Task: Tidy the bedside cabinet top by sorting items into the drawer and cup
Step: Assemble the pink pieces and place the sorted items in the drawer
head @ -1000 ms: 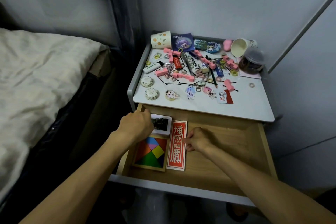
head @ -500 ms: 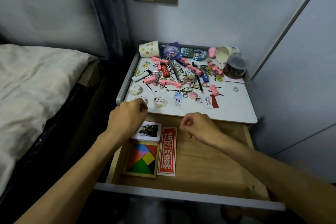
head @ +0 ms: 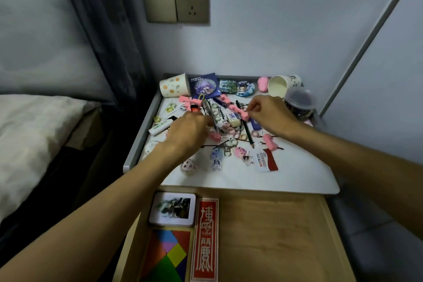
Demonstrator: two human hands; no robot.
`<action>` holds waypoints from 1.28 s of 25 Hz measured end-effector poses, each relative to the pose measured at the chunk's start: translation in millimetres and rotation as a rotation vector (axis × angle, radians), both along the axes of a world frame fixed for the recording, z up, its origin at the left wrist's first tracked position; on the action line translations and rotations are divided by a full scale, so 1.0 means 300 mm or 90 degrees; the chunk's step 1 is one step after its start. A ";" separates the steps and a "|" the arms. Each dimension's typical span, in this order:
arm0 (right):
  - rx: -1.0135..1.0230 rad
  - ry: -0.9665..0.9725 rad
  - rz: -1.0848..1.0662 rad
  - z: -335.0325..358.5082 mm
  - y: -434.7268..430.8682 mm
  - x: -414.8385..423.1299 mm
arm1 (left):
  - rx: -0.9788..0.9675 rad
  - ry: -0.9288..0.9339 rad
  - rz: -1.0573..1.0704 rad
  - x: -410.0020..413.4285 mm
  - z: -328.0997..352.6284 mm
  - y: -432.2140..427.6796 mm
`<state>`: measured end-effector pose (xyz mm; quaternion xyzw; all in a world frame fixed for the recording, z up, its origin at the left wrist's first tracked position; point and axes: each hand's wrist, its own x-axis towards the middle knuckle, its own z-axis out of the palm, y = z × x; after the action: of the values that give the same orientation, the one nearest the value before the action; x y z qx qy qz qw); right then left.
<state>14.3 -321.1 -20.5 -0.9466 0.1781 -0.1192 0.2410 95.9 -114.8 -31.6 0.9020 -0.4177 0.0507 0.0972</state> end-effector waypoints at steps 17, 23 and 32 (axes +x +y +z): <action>-0.046 0.092 0.005 -0.019 -0.048 0.194 | -0.352 0.265 0.148 -0.035 0.087 0.112; -0.110 0.100 0.127 0.041 0.099 0.293 | -0.577 0.650 0.365 -0.045 0.115 0.303; -0.168 0.111 0.092 -0.082 0.177 0.564 | -0.692 0.695 0.330 0.021 0.098 0.349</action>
<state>183.6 -267.9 -45.2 -0.9871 0.1122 -0.0412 0.1063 102.4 -10.3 -2.1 0.6945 -0.0065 -0.1795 0.6967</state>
